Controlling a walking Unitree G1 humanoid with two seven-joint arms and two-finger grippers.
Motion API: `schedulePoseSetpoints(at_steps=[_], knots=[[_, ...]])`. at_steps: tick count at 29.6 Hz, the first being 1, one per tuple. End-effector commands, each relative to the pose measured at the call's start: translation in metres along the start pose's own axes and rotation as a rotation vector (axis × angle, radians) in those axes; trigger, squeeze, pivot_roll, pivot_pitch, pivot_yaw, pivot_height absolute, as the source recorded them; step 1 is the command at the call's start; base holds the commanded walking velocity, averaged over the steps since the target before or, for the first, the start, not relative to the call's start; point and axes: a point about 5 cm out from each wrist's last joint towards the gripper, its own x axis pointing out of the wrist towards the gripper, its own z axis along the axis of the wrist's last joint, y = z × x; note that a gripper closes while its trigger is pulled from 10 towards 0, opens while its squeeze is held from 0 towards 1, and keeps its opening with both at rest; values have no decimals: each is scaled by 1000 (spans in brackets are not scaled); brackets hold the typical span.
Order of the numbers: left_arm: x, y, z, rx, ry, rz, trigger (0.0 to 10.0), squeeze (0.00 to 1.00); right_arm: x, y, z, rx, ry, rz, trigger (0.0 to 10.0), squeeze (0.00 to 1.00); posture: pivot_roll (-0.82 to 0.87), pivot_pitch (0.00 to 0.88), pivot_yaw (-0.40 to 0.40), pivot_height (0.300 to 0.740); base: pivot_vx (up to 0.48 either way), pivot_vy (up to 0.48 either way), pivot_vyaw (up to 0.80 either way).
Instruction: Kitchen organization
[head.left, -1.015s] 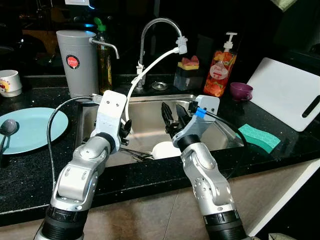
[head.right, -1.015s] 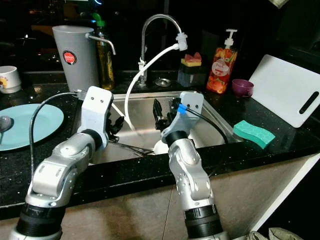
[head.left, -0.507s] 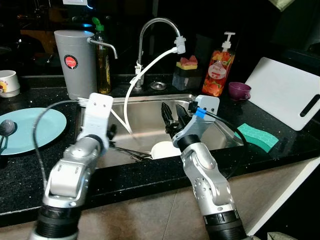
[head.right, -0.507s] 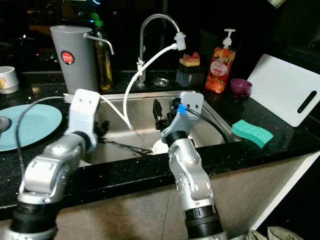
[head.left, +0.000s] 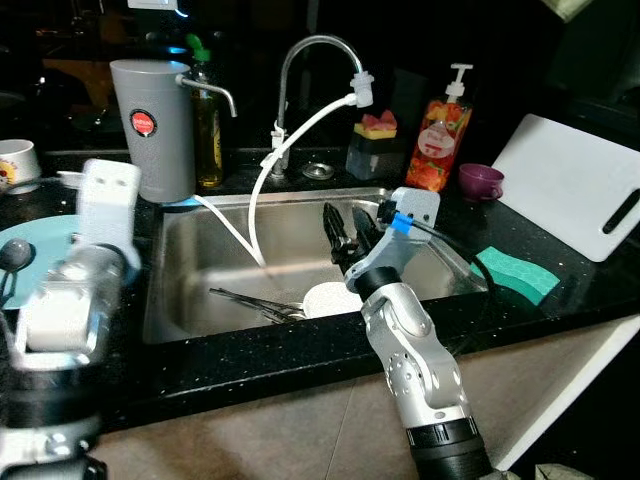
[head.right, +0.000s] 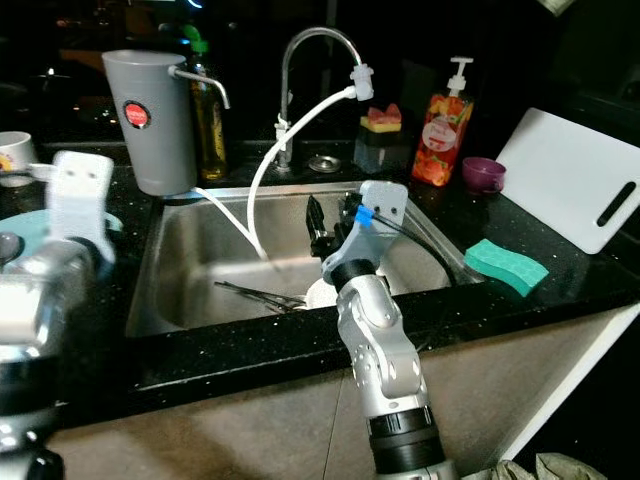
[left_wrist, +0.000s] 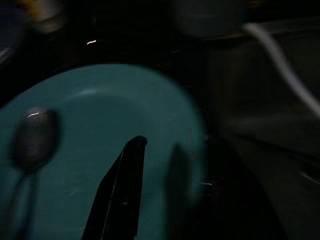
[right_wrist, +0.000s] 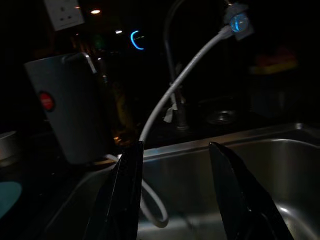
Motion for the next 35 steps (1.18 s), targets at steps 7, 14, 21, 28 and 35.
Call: schedulePoseSetpoints(at_steps=[7,14,21,28,35], knots=[[15,57,-10,-77,83,229,10000,576,-4,-1,1,11,-17,-26,10000,0,173,79,-50,740,0,0,0],[19,81,-17,-160,124,287,10000,1000,-4,-1,0,10,-12,-23,10000,0,175,79,-57,740,0,0,0],[21,89,-20,-193,140,312,10000,0,-4,0,0,11,-7,-16,10000,0,181,76,-66,740,0,0,0],[25,88,-45,-253,224,292,10000,0,-3,1,-1,13,-5,-8,10000,0,182,71,-70,740,0,0,0],[27,87,-60,-277,263,279,7843,0,-3,1,-1,10,-5,-6,10000,0,178,66,-74,740,0,0,0]])
